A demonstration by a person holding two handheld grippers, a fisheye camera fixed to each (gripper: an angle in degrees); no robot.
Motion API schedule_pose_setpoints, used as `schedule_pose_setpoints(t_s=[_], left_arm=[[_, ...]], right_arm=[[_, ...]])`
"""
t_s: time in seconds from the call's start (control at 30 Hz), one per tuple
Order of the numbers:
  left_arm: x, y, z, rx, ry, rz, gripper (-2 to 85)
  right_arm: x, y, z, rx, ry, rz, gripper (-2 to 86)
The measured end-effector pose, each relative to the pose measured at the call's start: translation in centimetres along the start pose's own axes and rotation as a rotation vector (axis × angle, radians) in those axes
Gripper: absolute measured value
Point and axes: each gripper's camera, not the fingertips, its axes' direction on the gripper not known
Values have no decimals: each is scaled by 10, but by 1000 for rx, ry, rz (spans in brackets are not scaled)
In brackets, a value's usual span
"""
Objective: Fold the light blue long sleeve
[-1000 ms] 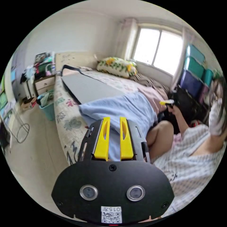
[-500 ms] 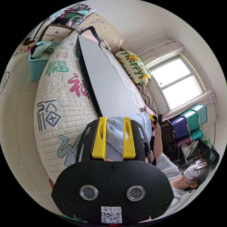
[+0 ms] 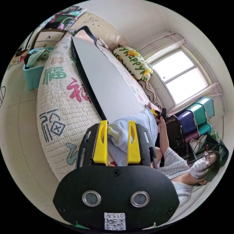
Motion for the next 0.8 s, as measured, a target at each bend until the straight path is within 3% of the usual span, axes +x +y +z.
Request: schedule_pose_setpoints(t_s=[0.37, 0.5, 0.6, 0.73, 0.8], left_arm=[[-42, 5, 2, 19, 126, -28, 107], [-42, -3, 21, -20, 76, -24, 77], [-46, -3, 16, 62, 69, -35, 8], [-58, 6, -11, 226, 68, -74, -3], [-64, 10, -19, 226, 94, -71, 0]], right_arm=[[21, -16, 8, -84, -59, -3, 99], [26, -20, 18, -112, -37, 0, 55], [30, -20, 9, -11, -31, 13, 16], [29, -18, -5, 88, -33, 16, 5], [25, -19, -7, 91, -13, 4, 7]])
